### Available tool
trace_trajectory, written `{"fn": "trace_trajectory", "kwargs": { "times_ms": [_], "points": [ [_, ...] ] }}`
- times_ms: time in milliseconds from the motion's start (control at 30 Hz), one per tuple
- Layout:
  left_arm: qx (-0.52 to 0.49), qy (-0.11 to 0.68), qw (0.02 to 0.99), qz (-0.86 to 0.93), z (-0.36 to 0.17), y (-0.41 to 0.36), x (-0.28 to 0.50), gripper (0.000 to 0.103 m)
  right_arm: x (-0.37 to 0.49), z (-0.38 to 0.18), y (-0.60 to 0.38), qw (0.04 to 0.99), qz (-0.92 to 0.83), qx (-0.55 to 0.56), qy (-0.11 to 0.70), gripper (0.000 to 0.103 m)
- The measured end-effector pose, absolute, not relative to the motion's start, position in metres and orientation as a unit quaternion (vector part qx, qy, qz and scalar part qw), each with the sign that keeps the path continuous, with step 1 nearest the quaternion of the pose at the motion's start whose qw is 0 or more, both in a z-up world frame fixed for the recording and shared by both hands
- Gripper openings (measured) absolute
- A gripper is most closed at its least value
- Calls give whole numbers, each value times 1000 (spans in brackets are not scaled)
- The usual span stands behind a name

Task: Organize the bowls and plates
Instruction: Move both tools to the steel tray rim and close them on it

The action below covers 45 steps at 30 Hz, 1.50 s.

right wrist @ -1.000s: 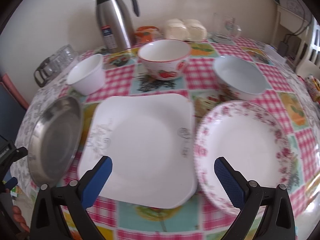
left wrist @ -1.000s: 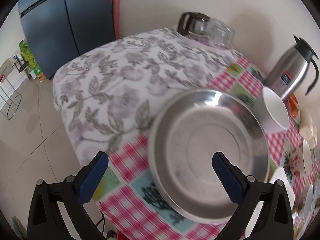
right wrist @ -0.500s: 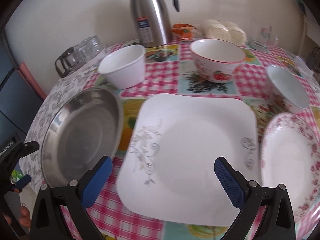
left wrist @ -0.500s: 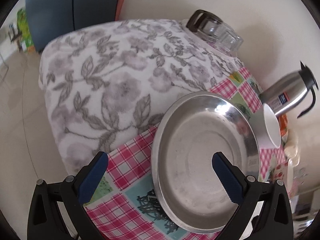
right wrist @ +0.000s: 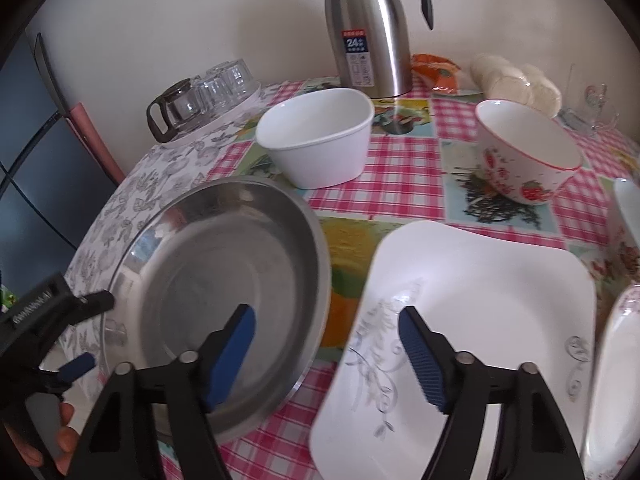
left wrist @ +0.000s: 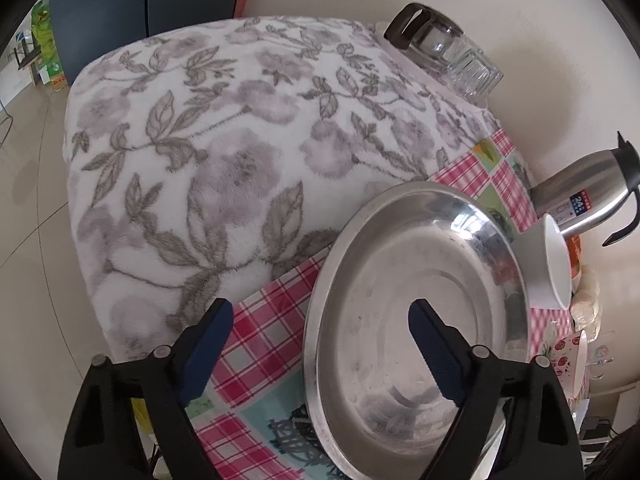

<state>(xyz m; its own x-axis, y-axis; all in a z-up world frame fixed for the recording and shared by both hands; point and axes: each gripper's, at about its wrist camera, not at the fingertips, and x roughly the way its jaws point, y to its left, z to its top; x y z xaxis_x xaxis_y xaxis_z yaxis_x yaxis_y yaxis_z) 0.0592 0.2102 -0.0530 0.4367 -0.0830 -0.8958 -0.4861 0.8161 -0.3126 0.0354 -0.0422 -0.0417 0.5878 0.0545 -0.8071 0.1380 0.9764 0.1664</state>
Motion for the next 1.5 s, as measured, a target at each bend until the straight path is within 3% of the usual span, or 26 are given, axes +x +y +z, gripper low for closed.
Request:
{"fn": "trace_trajectory", "kwargs": {
  "times_ms": [200,333,567,1000,1267,1500],
  "points": [
    [-271,521,800,126,-61,211,64,73,46,-44,-37,891,-27,95,443,66],
    [-267,518,804,120,-62,209,69,66,52,-40,-35,894,-12,102,437,54],
    [-263,515,810,98,-63,204,75,47,63,-52,-35,883,-5,117,455,49],
    [-247,507,821,92,-66,206,76,42,61,-62,-23,871,17,117,477,49],
    [-261,502,819,98,-64,215,67,20,54,-58,-39,865,12,155,477,22],
    [-260,491,826,92,-54,214,62,17,48,-35,-38,880,22,134,455,21]
  ]
}}
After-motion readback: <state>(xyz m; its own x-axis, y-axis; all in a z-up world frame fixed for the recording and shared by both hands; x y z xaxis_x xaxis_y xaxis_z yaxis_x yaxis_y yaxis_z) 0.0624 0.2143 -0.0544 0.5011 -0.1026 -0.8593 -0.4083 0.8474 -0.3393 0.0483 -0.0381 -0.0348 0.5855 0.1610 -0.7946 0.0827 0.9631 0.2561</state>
